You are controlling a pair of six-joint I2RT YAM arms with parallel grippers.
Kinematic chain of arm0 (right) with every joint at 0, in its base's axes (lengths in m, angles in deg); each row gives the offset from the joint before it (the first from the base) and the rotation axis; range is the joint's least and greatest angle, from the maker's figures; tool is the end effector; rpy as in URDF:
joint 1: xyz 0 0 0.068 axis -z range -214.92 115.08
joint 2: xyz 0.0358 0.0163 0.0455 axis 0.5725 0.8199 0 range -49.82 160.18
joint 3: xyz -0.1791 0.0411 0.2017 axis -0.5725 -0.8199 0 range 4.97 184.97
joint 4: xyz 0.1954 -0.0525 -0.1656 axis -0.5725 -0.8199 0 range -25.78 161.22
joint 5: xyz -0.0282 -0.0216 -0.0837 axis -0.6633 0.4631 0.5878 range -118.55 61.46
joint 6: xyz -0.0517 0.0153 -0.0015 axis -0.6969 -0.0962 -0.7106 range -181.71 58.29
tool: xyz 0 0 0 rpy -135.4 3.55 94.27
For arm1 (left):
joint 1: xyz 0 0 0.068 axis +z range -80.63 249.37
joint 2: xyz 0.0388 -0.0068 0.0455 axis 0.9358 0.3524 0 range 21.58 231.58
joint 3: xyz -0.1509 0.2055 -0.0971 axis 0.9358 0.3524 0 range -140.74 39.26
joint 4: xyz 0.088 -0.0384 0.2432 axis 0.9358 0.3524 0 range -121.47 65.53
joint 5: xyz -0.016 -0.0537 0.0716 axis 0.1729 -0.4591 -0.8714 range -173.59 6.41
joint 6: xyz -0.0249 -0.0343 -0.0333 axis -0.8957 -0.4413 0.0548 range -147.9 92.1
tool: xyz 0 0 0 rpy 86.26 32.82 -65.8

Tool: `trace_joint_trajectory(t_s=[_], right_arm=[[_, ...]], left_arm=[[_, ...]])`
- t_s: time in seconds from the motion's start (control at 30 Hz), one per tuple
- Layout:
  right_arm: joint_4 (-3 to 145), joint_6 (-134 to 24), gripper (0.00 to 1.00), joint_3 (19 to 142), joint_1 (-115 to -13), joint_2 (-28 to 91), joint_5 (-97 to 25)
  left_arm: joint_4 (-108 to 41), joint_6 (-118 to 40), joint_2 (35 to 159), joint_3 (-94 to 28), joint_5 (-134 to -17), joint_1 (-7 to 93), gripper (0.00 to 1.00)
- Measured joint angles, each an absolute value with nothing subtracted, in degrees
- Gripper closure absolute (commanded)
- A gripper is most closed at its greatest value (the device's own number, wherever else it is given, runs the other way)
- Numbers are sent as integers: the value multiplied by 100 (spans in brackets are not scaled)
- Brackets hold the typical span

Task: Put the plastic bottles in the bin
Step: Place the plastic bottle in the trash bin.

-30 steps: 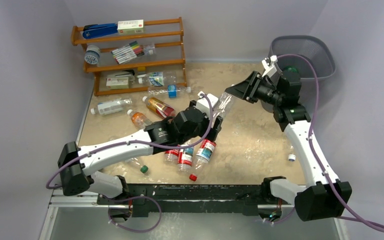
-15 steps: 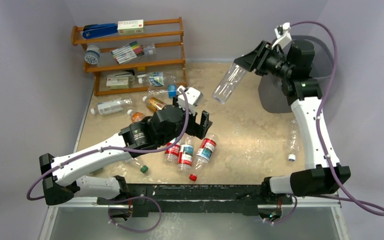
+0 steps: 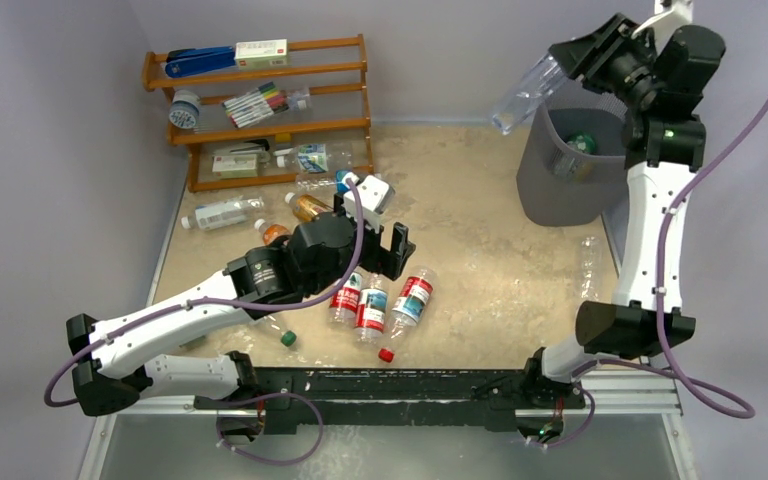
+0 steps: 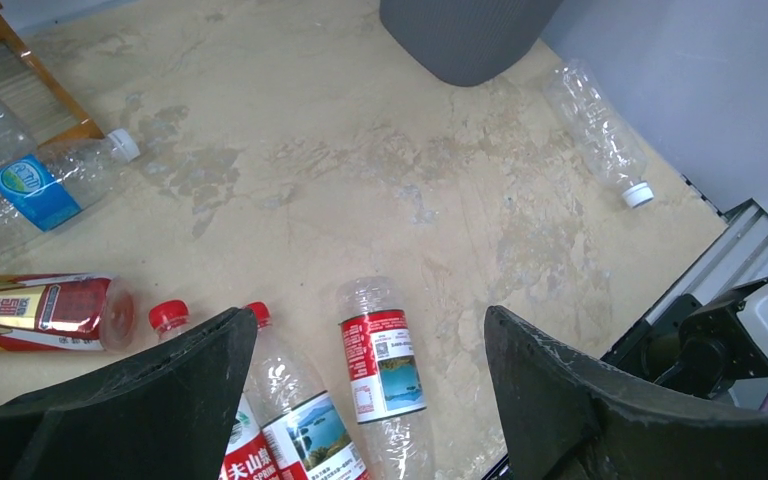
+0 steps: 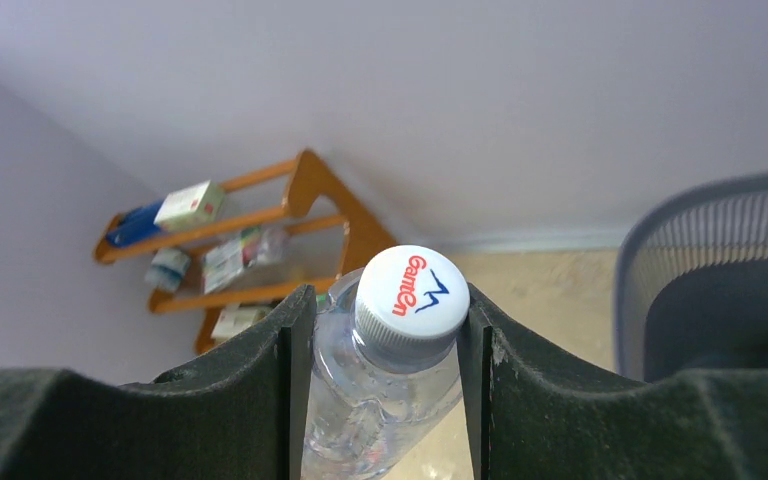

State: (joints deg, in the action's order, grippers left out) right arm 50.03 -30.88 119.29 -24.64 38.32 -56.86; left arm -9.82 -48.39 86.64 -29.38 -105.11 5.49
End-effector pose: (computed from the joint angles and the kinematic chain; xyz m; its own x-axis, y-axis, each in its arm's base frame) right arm 0.3079 -0.0387 0.5485 -0.0841 0.4739 -0.8766 -0.3082 0.8242 0.4751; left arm 0.1225 -0.2199 0.3949 -0.3665 0.0077 -0.9304 0.5907 0.7745 -0.2262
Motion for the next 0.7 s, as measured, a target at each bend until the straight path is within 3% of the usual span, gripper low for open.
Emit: trace_joint_trajectory(t_s=[0.2,0.53,0.6,0.7], right_arm=[[5001,-3303,74,12594,-2322,3955,-4974],[4931,-4277,70,12834,-2219,3959,-2379],[4944,-4461,63,12714,-2215,3961,-2003],[4944,-4719,36,12622,-2210,4071,-1577]], left_arm=[[-945,-4839,8664,-2925,-10517,549,15],[-949,-4835,8662,-2768,-10550,549,14],[-958,-4835,8671,-2768,-10548,549,14],[-979,-4835,8714,-2768,-10546,549,14]])
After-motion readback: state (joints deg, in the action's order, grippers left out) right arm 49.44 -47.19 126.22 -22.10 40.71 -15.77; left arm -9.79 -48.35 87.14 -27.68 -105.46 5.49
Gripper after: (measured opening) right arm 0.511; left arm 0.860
